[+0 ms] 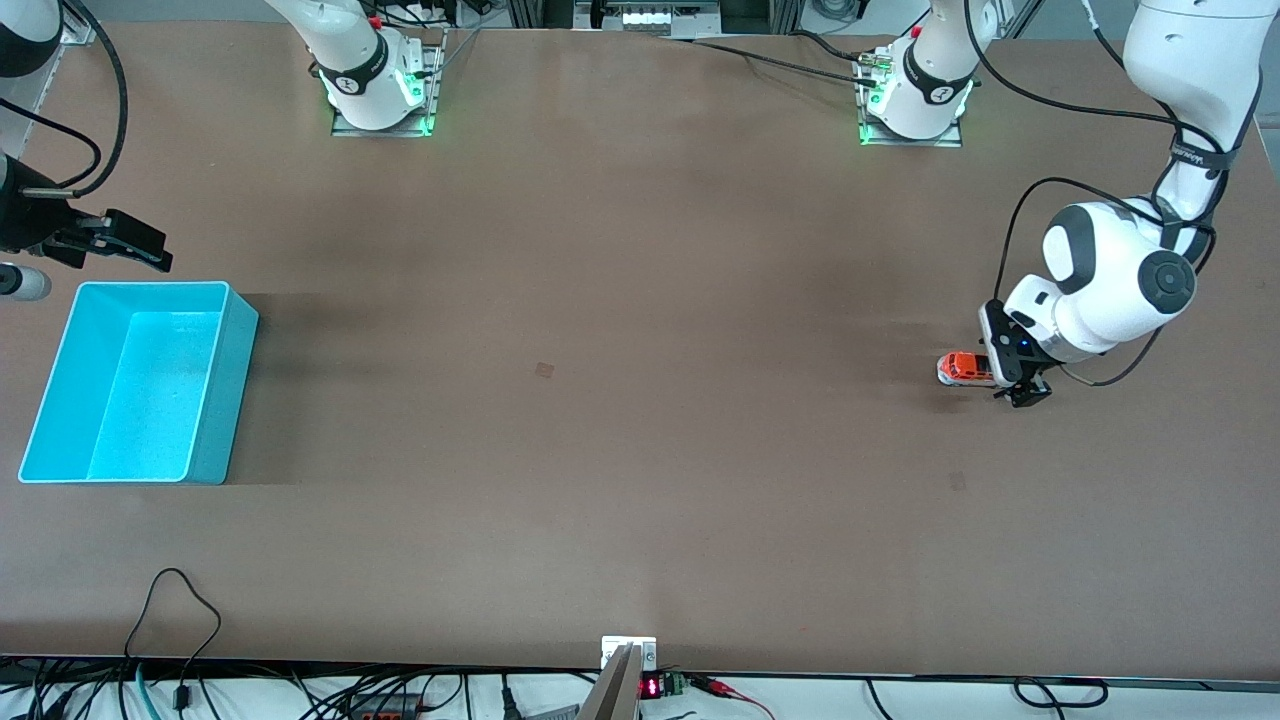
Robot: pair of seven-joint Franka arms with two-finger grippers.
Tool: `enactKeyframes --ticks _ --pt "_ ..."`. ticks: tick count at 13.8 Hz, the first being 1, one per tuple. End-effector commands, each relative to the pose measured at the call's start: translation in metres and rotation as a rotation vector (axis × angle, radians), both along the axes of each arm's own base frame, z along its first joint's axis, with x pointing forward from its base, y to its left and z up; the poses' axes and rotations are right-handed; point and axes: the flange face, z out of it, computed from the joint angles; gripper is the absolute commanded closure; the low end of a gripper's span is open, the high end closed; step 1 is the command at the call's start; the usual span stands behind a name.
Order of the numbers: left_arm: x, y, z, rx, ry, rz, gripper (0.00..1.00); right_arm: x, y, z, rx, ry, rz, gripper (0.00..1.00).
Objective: Wind up bus and store in blue box
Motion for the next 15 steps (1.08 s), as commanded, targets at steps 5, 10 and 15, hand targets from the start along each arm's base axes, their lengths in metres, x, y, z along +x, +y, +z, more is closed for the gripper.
enactKeyframes --ticks 5,10,15 --pt "-0.013 0.014 -0.010 0.005 -0.001 -0.013 0.02 -0.003 0.002 0.005 0.007 -0.004 -0.007 0.00" --pt "-0.008 0.008 -0.012 -0.001 -0.014 -0.086 0.28 -0.003 0.001 0.005 0.007 -0.002 -0.009 0.00" --pt "-0.003 0.009 -0.011 0.000 -0.027 -0.146 0.37 -0.001 0.000 0.005 0.007 -0.007 -0.002 0.00"
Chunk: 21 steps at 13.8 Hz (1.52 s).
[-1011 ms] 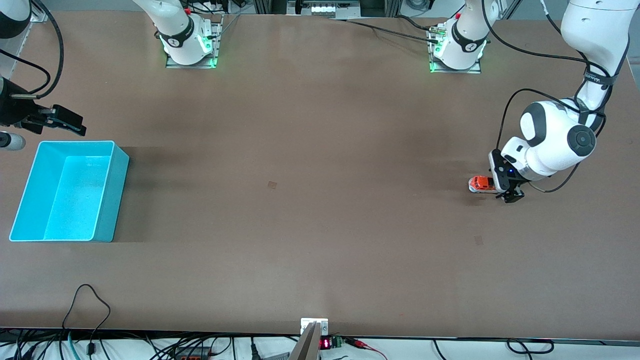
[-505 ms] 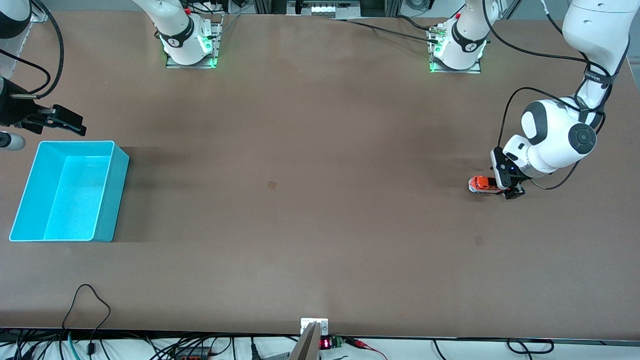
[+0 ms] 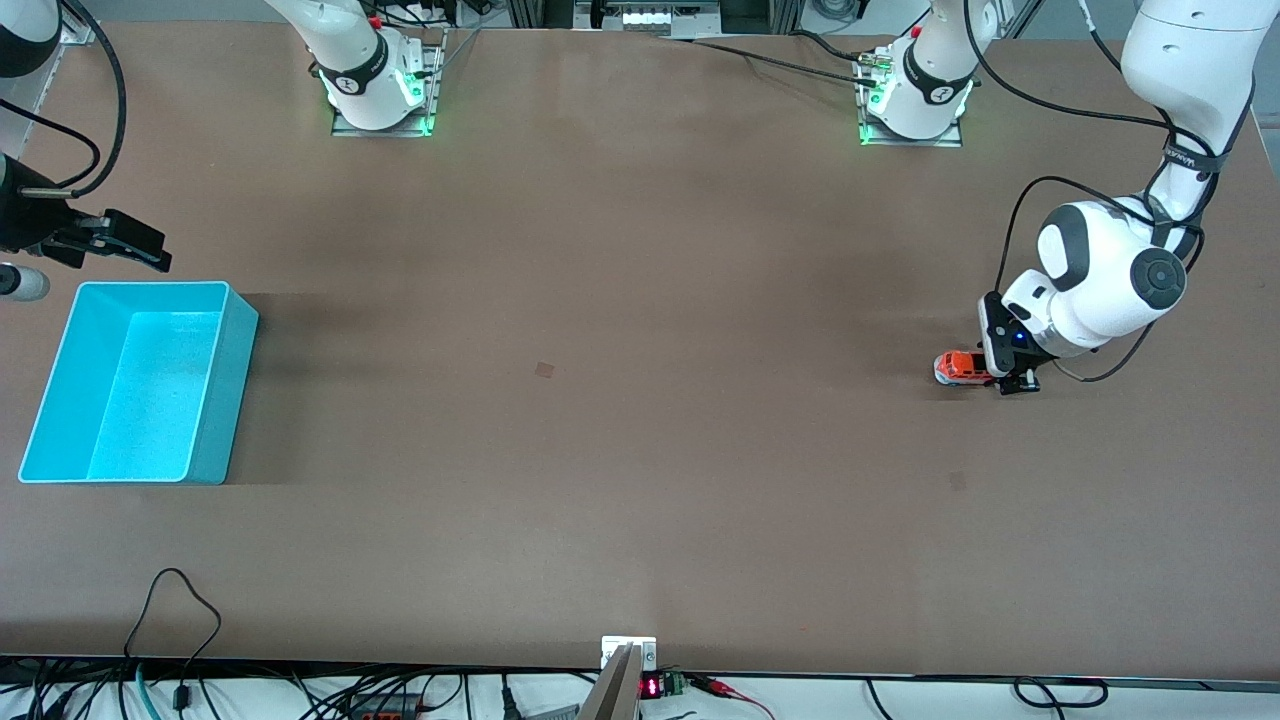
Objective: Wind up bus and store in blue box
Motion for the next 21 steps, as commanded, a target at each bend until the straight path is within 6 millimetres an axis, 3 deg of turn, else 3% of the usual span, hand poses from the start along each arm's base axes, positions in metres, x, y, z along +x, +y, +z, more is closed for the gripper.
enactKeyframes --ticks 1,9,13,16,21 --pt "0.009 0.003 0.000 0.002 -0.017 -0.050 0.62 -0.001 0.001 0.005 0.008 -0.007 0.001 0.00" --pt "0.009 0.000 -0.002 0.000 -0.015 -0.066 0.62 -0.001 0.001 0.005 0.007 -0.007 -0.002 0.00" --pt "0.019 0.008 -0.012 -0.007 -0.007 -0.050 0.62 -0.001 0.001 0.004 0.007 -0.005 -0.002 0.00" --pt "0.024 0.015 -0.009 -0.005 0.007 -0.045 0.63 -0.001 0.001 0.005 0.007 -0.007 -0.001 0.00" --pt "0.033 0.064 -0.007 -0.034 0.078 -0.075 0.64 -0.001 0.001 0.005 0.007 -0.007 -0.002 0.00"
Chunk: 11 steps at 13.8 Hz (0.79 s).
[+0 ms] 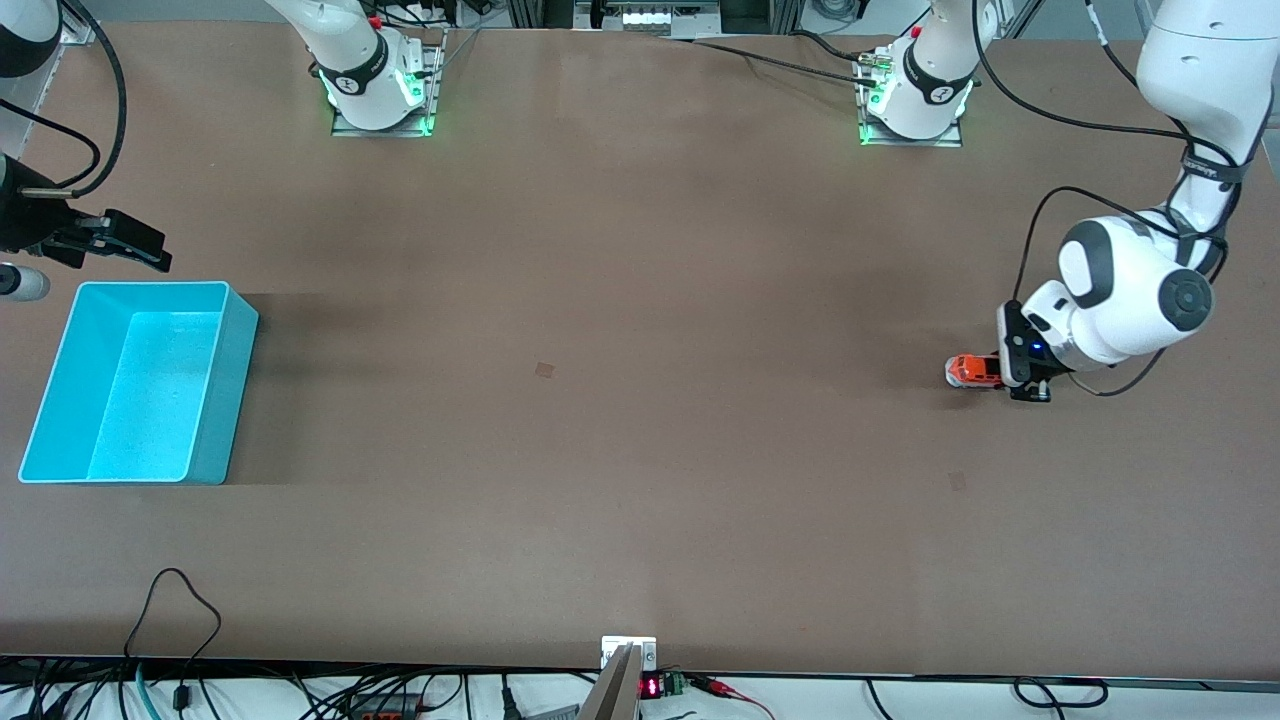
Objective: Wind up bus and store in blue box
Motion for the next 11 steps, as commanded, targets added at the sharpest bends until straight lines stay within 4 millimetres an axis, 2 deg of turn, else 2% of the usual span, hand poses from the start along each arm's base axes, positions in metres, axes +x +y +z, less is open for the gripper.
enactKeyframes --ticks 1,3,7,10,11 --pt "0.010 0.039 -0.011 -0.017 0.019 -0.039 0.65 -0.001 0.000 0.004 0.007 -0.005 -0.003 0.00" --pt "0.008 0.060 -0.017 -0.023 0.022 -0.028 0.65 -0.001 0.000 0.004 0.007 -0.003 -0.003 0.00" --pt "-0.004 0.115 -0.025 -0.032 0.014 0.005 0.64 -0.001 0.001 0.004 0.007 -0.006 -0.001 0.00" --pt "-0.009 0.129 -0.025 -0.043 0.036 0.029 0.62 -0.001 0.004 0.004 0.008 -0.006 0.004 0.00" --pt "-0.004 0.132 -0.019 -0.043 0.036 0.030 0.53 -0.001 0.004 0.004 0.007 -0.006 0.002 0.00"
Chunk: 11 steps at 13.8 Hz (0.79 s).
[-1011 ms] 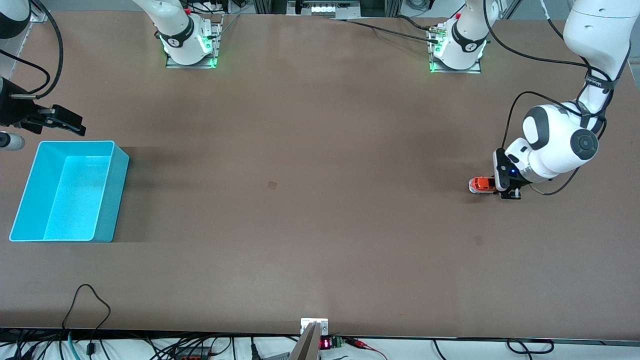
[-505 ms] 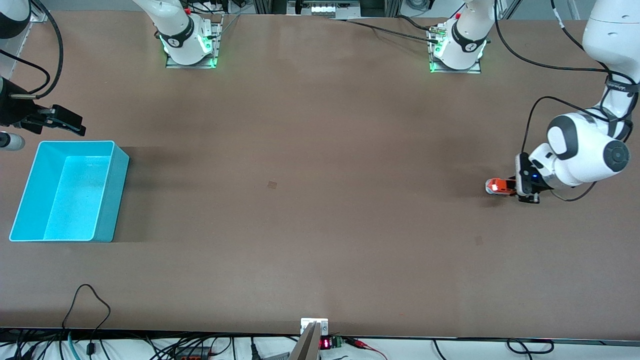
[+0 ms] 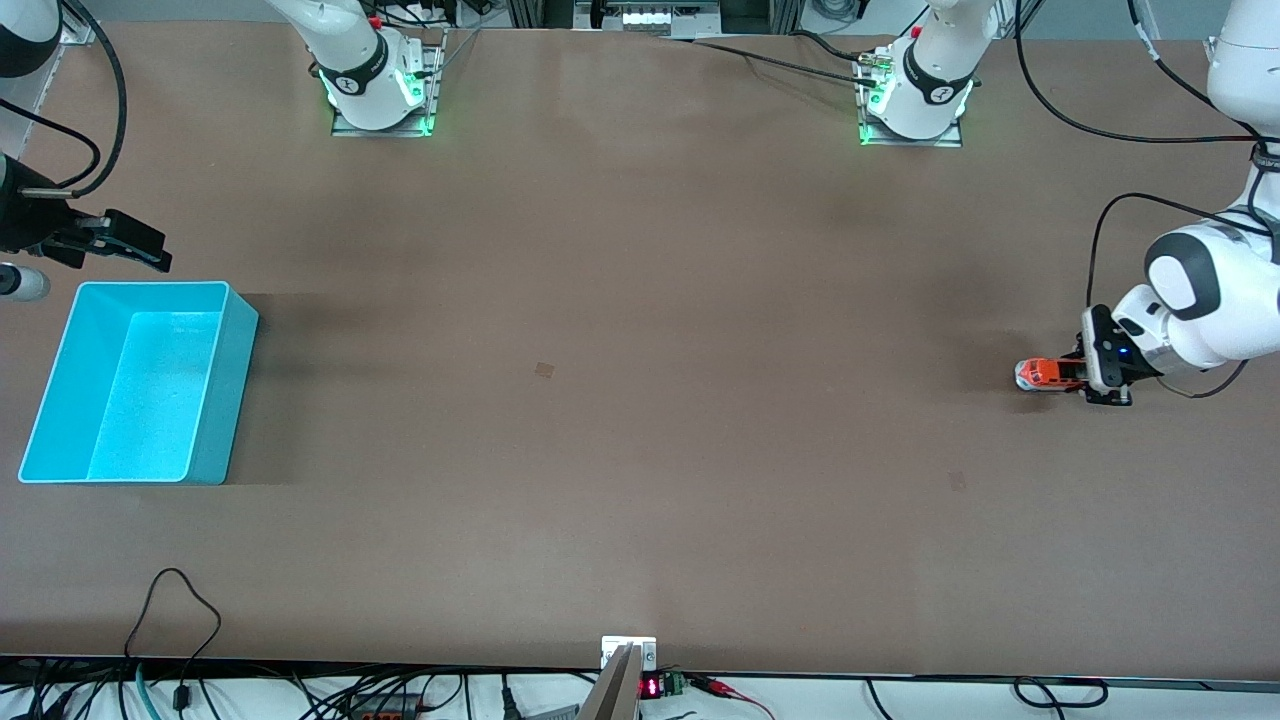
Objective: Wind up bus and store in blue box
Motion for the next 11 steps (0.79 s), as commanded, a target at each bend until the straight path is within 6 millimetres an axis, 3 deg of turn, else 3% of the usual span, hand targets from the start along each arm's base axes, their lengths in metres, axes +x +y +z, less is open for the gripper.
enactKeyframes --ticks 1,2,7,11 --pt "0.000 0.018 -0.013 -0.028 0.063 -0.006 0.26 -0.001 0.003 0.004 0.007 -0.006 0.001 0.00" --pt "0.006 0.020 -0.002 -0.040 0.088 -0.011 0.00 -0.001 0.003 0.004 0.007 -0.007 -0.001 0.00" --pt "0.043 0.006 0.061 -0.082 0.182 -0.073 0.00 -0.001 0.002 0.004 0.007 -0.007 -0.004 0.00" --pt "0.048 0.005 0.084 -0.053 0.209 -0.071 0.00 -0.001 0.002 0.004 0.009 -0.005 -0.004 0.00"
